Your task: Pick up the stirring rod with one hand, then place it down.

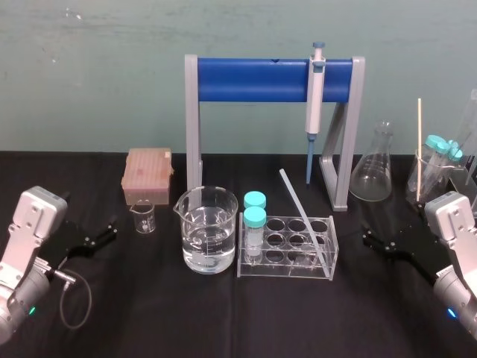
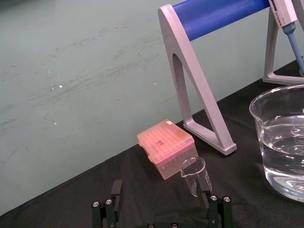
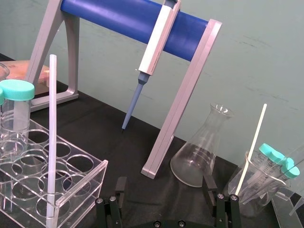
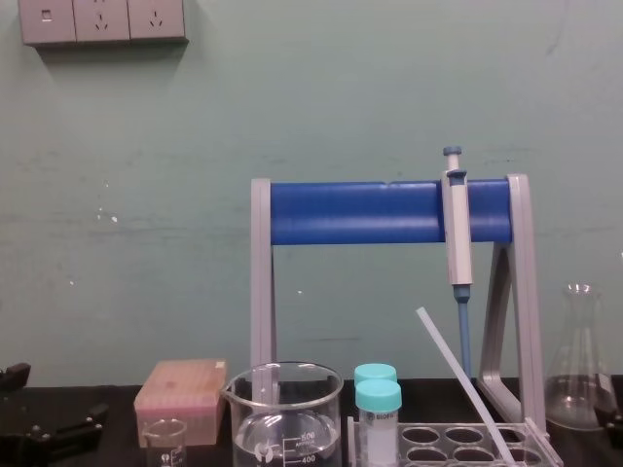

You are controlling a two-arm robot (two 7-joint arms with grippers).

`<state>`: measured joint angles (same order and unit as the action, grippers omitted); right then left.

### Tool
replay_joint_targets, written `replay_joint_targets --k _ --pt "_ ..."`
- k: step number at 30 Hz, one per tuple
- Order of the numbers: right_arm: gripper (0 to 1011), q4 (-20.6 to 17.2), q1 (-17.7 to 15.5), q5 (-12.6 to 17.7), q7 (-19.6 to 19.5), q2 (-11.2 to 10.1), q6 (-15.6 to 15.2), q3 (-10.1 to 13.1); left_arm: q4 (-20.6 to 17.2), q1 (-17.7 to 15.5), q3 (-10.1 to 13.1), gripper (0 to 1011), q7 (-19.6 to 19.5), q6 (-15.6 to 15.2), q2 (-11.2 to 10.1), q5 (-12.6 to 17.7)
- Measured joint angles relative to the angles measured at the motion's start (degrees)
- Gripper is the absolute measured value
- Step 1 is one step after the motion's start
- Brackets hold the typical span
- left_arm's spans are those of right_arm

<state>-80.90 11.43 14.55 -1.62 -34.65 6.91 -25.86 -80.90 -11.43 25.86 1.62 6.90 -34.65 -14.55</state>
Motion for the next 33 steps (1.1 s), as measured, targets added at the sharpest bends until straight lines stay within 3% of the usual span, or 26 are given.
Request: replay_joint_targets --k 33 --pt "1003 0.0 0.0 0.0 0.0 0.0 0.0 0.0 0.0 0.0 0.0 1000 0.0 0.0 0.0 0.0"
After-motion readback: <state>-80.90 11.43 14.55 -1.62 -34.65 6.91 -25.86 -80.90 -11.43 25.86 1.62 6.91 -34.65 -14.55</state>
